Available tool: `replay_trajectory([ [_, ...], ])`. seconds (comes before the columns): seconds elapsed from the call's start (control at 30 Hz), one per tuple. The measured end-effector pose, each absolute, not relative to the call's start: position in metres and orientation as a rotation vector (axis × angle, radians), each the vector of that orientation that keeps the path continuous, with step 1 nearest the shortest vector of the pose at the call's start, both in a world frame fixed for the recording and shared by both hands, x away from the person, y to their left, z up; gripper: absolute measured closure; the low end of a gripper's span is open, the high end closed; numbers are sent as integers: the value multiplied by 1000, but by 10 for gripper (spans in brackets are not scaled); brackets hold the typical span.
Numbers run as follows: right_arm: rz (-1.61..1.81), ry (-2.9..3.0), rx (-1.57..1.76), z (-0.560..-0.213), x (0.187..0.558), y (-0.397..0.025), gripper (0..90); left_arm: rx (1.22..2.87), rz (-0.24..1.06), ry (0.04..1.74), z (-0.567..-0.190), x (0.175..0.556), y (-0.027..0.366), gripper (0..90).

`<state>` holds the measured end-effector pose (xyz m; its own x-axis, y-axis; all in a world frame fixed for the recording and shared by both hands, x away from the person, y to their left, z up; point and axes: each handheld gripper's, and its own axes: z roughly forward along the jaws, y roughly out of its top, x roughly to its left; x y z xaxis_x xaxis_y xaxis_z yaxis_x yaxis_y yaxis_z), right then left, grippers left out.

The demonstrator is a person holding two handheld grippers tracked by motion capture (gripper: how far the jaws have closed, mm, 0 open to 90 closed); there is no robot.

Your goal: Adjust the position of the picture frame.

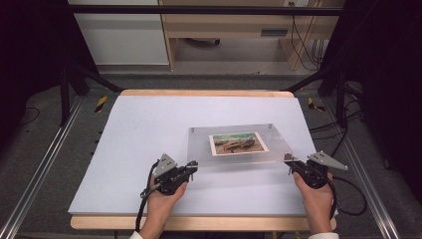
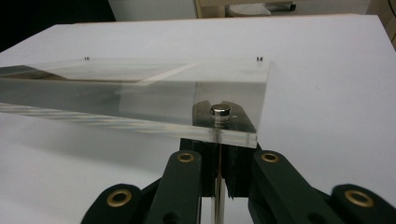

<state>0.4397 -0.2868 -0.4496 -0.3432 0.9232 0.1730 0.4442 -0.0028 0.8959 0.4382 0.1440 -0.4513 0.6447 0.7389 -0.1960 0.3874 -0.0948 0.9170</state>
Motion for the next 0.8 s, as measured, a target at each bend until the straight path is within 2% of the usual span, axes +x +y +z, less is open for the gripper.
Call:
replay_trajectory([
  [0.4,1341,1805,1362,-426,447,-225,843,1620,454,957,-424,445,204,839],
  [0.8,1313,1770,1344,-431,465,-180,840,1608,505,979,-436,470,240,841],
])
